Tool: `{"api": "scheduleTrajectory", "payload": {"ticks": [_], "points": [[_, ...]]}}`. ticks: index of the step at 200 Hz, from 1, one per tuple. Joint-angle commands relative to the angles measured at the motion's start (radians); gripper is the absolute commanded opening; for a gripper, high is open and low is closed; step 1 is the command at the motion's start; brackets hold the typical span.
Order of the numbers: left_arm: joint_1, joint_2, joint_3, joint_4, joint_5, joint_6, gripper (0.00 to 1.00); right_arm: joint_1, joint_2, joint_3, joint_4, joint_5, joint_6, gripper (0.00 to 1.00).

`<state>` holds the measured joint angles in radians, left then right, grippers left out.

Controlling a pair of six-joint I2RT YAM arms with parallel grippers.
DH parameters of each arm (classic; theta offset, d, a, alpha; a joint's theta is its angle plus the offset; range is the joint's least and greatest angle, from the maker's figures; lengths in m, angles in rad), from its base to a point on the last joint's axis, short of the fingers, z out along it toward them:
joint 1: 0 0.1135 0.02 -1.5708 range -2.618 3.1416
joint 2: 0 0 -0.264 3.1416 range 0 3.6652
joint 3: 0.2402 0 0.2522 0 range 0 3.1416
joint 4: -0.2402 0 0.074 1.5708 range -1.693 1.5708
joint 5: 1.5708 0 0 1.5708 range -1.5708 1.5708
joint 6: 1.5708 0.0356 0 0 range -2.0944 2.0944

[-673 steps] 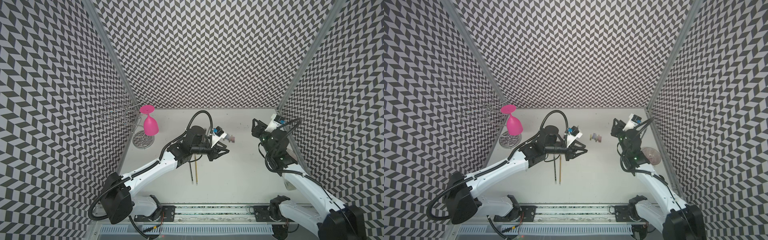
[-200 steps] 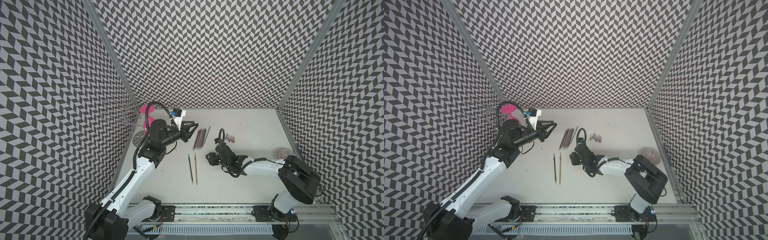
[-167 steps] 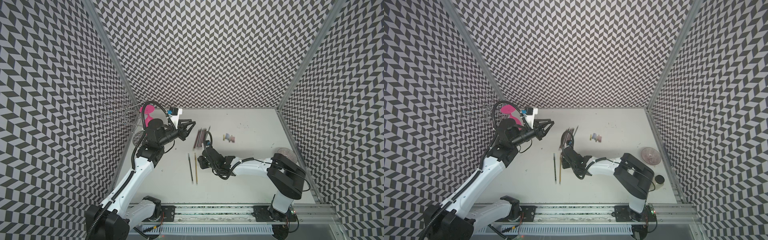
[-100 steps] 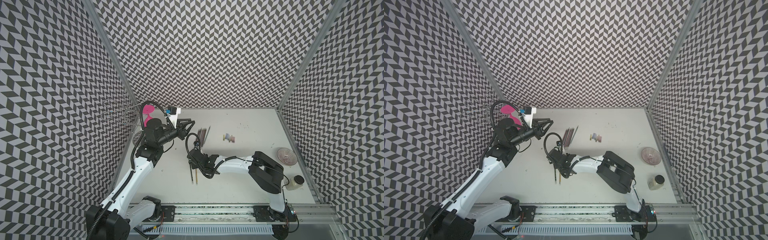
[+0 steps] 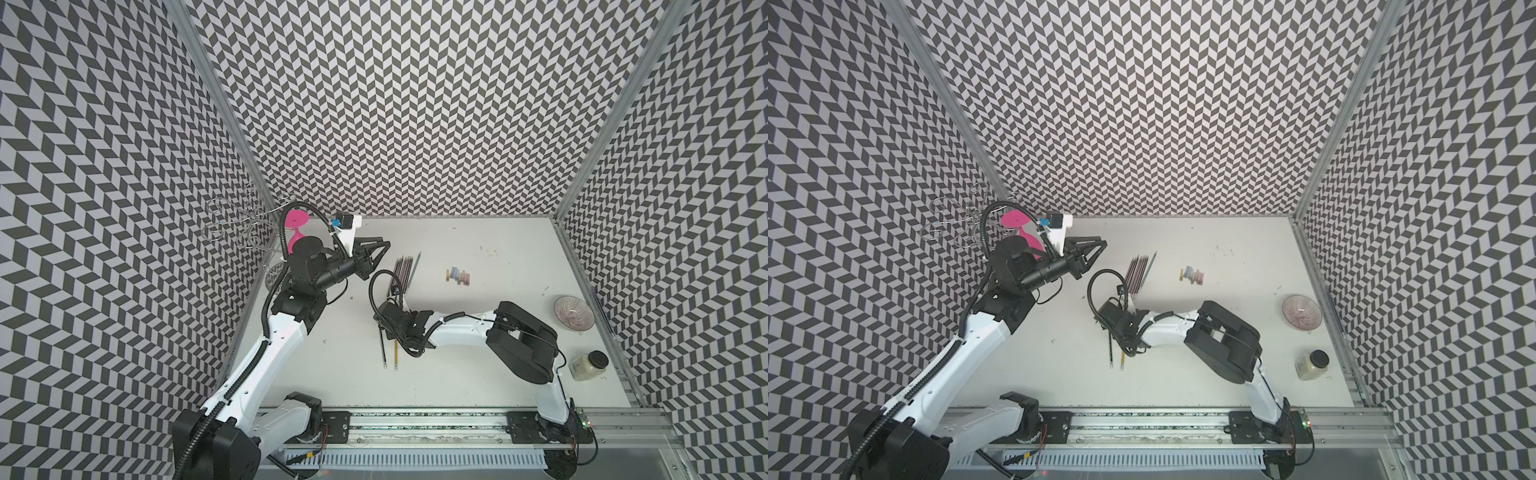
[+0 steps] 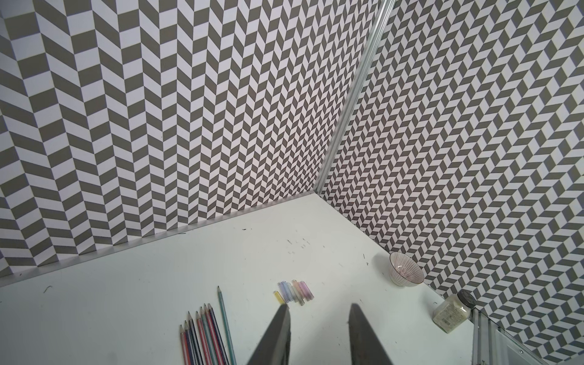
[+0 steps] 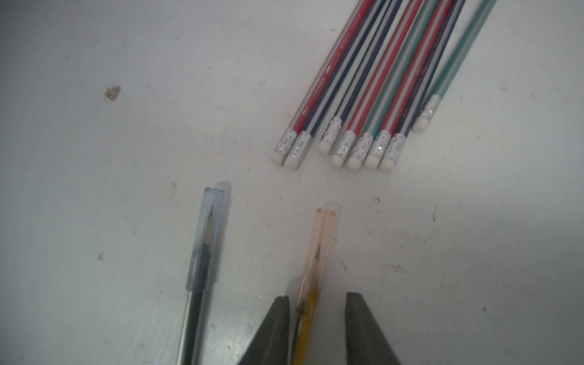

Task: Remove the protective cover of the pencils
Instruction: Pick up the pencil from the center of the board.

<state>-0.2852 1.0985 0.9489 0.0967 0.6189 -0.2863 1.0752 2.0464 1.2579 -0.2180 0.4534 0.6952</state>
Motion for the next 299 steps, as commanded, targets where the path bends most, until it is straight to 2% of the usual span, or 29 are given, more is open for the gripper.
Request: {"api": "scheduleTrajectory", "payload": {"ticks": [1,14,46,75,119,139,161,179,198,223,254,299], "points": [[0.008,0.003,-0.012,0.029,0.014,-0.013,0.33,0.001,-0.042,-0.083,0.022,-0.026,0.037,0.13],[0.008,0.005,-0.012,0.028,0.015,-0.011,0.33,-0.001,-0.07,-0.118,0.036,-0.033,0.049,0.06],[0.008,0.018,-0.015,0.032,0.027,-0.018,0.33,-0.036,-0.181,-0.219,0.074,-0.044,0.075,0.04],[0.003,0.054,-0.017,0.05,0.065,-0.044,0.34,-0.145,-0.376,-0.374,0.183,-0.116,0.056,0.0],[-0.044,0.129,-0.027,0.101,0.159,-0.083,0.41,-0.361,-0.739,-0.674,0.563,-0.349,0.028,0.0],[-0.089,0.187,-0.013,0.115,0.237,-0.095,0.42,-0.411,-0.865,-0.785,0.777,-0.366,0.055,0.0],[-0.158,0.249,0.006,0.12,0.31,-0.097,0.48,-0.429,-0.935,-0.837,0.948,-0.363,0.074,0.0],[-0.216,0.287,0.015,0.124,0.357,-0.094,0.46,-0.431,-0.945,-0.844,1.062,-0.394,0.061,0.0],[-0.273,0.314,0.033,0.082,0.348,-0.062,0.46,-0.432,-0.911,-0.859,1.26,-0.466,0.039,0.0],[-0.328,0.346,0.052,0.034,0.333,-0.029,0.45,-0.432,-0.822,-0.896,1.532,-0.51,0.107,0.0],[-0.351,0.368,0.071,-0.019,0.297,0.002,0.45,-0.43,-0.694,-0.904,1.78,-0.586,0.153,0.0],[-0.358,0.379,0.084,-0.053,0.278,0.016,0.44,-0.422,-0.575,-0.917,2.018,-0.571,0.182,0.0]]}}
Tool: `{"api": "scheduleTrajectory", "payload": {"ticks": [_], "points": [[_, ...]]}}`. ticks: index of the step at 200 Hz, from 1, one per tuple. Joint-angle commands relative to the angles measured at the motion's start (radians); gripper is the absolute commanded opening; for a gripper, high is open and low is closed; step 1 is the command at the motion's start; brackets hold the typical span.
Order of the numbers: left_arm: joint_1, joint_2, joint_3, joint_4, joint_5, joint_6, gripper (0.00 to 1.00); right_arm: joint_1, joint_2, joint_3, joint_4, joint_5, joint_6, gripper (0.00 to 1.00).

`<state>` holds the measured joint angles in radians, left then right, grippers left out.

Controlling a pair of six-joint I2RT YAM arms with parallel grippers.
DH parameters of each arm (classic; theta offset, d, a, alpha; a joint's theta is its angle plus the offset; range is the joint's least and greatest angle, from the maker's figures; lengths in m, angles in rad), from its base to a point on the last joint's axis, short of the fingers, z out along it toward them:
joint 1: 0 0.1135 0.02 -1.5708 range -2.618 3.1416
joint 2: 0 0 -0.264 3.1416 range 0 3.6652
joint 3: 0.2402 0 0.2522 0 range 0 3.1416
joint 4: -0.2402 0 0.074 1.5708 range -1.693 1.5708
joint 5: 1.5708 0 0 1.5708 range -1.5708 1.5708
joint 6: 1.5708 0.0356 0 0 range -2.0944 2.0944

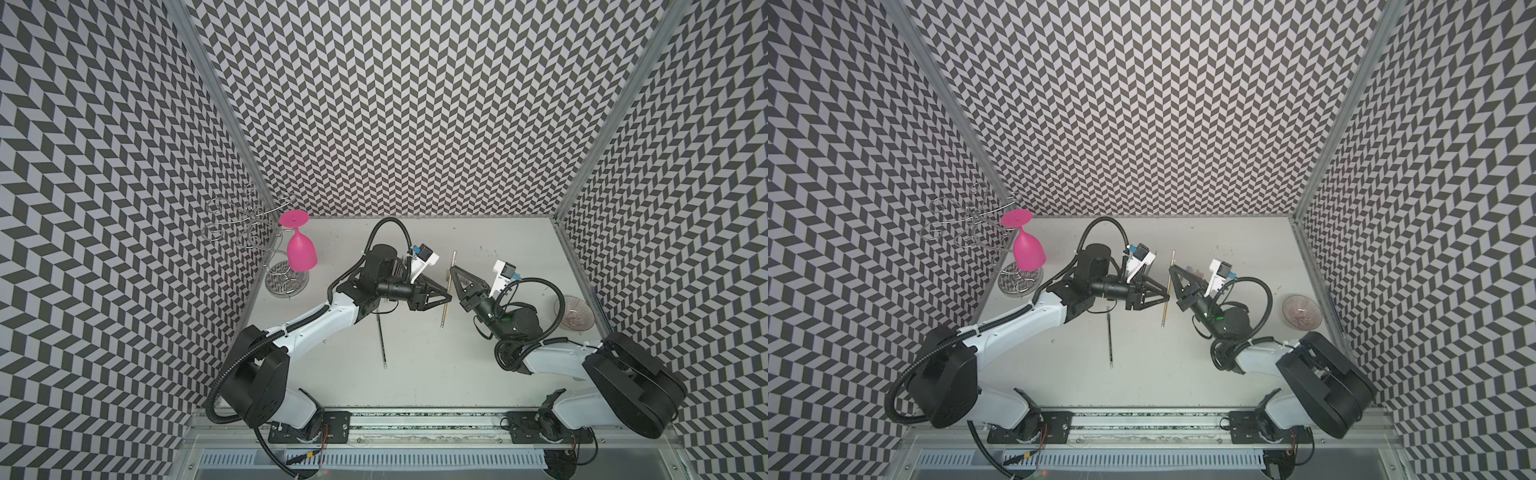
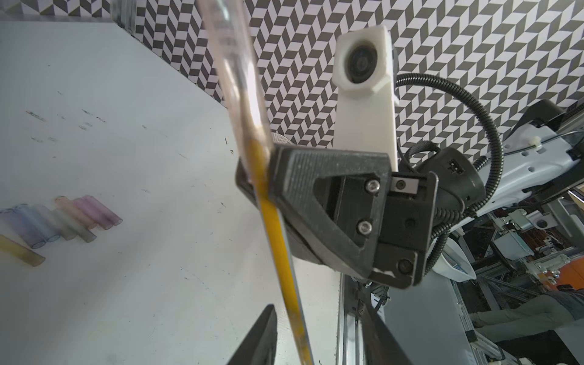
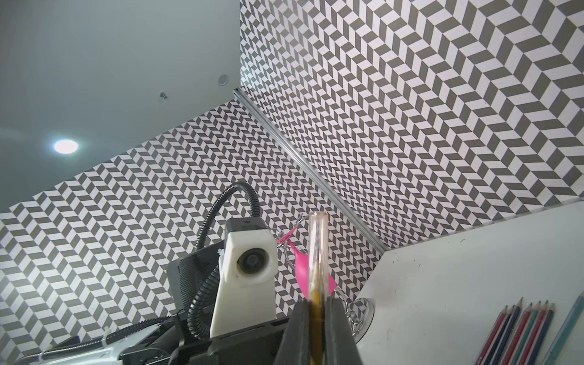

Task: Remove the protective cover of the pencils
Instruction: Pick up the pencil from the center of the board.

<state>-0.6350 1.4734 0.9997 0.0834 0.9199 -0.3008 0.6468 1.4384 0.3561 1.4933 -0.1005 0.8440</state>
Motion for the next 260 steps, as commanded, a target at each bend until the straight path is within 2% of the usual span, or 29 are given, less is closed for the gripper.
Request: {"api": "scheduleTrajectory", "payload": {"ticks": [1,105,136,162,196,226,260], "points": [[-0.008,0.003,0.035,-0.04,-0.023,0.031,0.44,0.007,0.035,-0.015,0.309,-0.016,0.033,0.0],[-0.012,0.031,0.043,-0.052,-0.005,0.029,0.43,0.009,0.07,0.024,0.391,0.005,-0.033,0.0],[-0.012,0.038,0.038,-0.005,0.069,-0.001,0.42,0.008,0.073,0.033,0.391,-0.006,-0.063,0.0],[-0.008,0.026,0.031,0.009,0.064,-0.002,0.41,0.008,0.058,0.031,0.39,-0.026,-0.091,0.0],[-0.008,0.024,0.018,0.071,0.134,-0.038,0.41,0.008,0.035,0.038,0.39,-0.037,-0.169,0.0],[-0.009,-0.002,-0.007,0.142,0.159,-0.065,0.41,0.007,0.025,0.07,0.391,-0.089,-0.186,0.0],[-0.009,-0.045,-0.025,0.18,0.154,-0.06,0.44,0.007,0.007,0.096,0.391,-0.202,-0.212,0.0]]}}
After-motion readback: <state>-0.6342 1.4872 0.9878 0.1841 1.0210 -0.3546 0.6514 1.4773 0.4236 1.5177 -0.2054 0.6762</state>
